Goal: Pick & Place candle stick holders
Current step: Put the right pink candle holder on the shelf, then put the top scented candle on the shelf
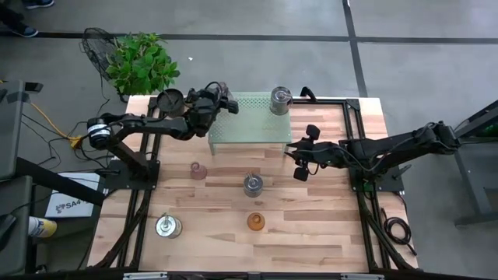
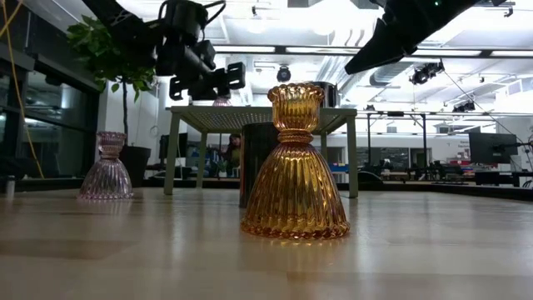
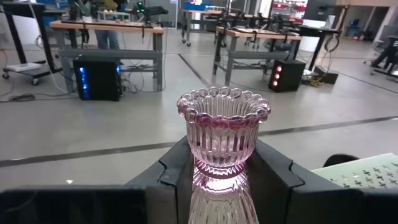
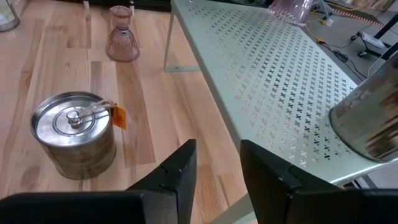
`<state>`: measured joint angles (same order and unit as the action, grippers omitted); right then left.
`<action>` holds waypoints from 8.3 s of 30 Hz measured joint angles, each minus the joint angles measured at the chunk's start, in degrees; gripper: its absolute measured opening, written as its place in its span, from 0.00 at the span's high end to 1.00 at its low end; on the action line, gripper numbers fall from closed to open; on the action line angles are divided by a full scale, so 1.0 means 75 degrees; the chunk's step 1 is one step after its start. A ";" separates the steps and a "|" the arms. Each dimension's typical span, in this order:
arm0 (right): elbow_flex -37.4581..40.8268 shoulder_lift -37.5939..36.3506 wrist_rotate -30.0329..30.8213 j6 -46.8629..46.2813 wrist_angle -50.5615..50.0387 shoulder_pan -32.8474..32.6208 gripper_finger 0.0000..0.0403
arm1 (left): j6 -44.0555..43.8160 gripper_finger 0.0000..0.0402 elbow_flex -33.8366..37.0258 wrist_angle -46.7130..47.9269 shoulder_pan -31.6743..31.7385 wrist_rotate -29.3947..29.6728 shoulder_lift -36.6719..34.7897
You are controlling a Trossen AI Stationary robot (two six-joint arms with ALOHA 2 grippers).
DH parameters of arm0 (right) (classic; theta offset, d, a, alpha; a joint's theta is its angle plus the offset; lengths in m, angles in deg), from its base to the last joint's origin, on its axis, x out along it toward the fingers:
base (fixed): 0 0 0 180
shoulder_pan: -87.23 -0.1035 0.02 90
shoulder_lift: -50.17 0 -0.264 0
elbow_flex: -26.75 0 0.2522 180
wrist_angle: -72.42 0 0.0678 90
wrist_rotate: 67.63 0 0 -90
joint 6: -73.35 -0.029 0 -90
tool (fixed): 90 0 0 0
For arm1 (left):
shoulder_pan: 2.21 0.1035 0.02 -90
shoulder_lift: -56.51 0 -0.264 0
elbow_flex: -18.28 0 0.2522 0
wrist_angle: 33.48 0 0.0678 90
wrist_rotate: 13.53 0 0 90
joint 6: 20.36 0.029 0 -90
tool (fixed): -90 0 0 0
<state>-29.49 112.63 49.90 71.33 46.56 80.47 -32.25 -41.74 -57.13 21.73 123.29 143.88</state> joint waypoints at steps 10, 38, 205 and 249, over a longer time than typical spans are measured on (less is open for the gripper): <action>0.0000 0.0000 -0.0006 -0.0062 -0.0003 0.0000 0.71 | 0.0126 0.72 -0.0003 0.0077 0.0009 0.0198 0.0181; 0.0000 0.0003 -0.0143 -0.0070 -0.0007 0.0000 0.71 | 0.0327 0.72 -0.0026 0.0329 -0.0152 0.0034 0.0321; -0.0006 0.0012 -0.1536 0.0301 -0.0614 -0.0002 0.71 | 0.6407 0.38 -0.1693 0.6683 -0.4726 -0.4306 0.0723; 0.0000 0.0006 -0.1467 0.0242 -0.0449 0.0000 0.71 | 0.0904 1.00 -0.1128 0.5471 -0.4540 -0.5252 0.1457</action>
<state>-29.49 112.67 38.90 73.14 43.20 80.47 -25.47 -50.20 -16.10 -12.32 83.90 154.81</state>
